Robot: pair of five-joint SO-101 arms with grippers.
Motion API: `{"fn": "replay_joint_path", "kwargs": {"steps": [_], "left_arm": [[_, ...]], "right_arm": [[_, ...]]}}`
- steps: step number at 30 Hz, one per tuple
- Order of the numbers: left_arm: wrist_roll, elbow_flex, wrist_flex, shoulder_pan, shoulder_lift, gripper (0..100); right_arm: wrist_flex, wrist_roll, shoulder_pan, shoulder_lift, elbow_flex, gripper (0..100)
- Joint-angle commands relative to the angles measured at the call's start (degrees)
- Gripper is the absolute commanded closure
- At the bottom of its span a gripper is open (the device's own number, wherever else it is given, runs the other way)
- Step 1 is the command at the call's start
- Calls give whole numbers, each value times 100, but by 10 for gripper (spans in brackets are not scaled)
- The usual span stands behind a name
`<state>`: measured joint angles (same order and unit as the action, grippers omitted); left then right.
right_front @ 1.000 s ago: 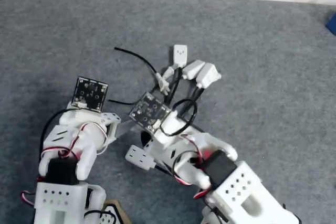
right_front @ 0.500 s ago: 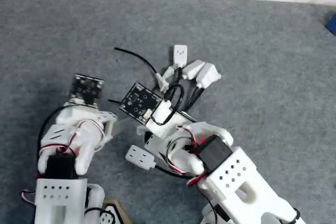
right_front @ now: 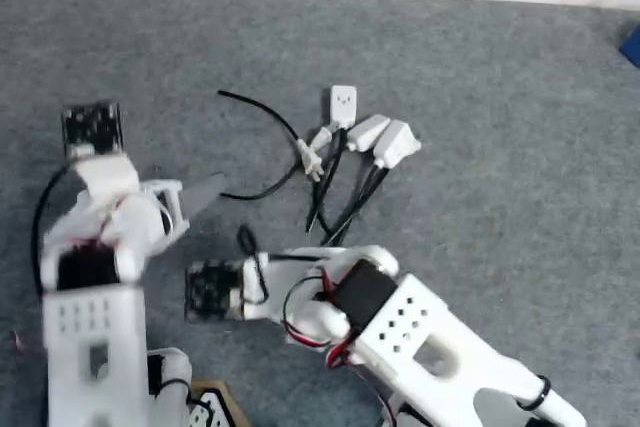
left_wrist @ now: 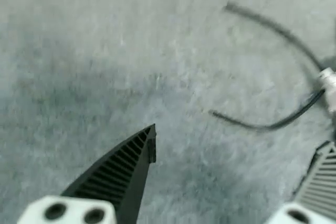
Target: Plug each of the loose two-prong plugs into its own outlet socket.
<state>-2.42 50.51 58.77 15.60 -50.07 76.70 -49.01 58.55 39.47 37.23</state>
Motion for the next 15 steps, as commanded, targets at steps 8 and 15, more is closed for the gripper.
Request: {"fn": "replay_joint_path", "kwargs": {"steps": [8,15], "left_arm": [[35,-2264,475,259,4013,561],[-264,-2589,527,637,4426,561]], "right_arm": [[66,-1319,233,-655,-716,991],[277,-1741,154,-1596,-1393,991]]}}
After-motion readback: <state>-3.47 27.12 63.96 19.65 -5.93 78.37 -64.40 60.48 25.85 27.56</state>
